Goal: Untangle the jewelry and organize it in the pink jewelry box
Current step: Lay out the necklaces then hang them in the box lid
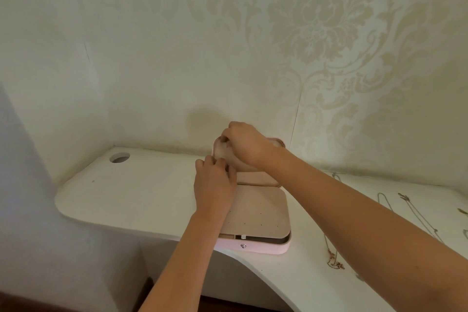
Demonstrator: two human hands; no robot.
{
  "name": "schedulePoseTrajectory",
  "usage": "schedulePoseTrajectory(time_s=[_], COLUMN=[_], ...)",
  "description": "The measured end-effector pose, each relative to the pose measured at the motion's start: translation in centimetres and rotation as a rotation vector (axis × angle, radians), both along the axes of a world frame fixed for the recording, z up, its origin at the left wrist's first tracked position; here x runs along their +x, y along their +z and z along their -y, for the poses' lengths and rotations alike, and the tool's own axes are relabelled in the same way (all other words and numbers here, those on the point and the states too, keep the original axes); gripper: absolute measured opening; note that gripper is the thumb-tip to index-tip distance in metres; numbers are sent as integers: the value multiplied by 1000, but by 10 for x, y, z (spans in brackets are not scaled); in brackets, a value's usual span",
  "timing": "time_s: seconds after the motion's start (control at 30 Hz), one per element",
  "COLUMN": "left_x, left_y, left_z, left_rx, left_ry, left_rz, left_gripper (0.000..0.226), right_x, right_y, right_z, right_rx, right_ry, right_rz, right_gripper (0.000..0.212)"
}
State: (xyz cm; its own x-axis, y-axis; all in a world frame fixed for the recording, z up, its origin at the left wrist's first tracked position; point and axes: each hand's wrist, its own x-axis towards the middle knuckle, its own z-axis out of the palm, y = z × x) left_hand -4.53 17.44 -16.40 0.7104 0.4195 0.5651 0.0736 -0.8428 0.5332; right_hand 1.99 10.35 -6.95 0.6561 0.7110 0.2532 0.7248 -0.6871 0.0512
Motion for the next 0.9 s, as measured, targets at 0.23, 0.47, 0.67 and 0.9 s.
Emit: schedulePoseTrajectory(time_s=[0.23,0.47,0.67,0.9], left_x=[4,6,3,2], left_y=[-4,-6,-5,-3], left_z=[-3,-2,-2,-1], left_rx=[61,86,63,48], left_ry=[48,96,87,74], left_rz=[81,140,106,88], left_gripper=[21,20,19,21], right_x=[10,7,6,6], right_y=[4,5,0,-8], right_z=[3,1,-1,2], right_rx=[115,386,191,131], right_ry=[35,117,130,176], right_rz=[-161,-167,17,222], right_gripper=[31,18,24,25])
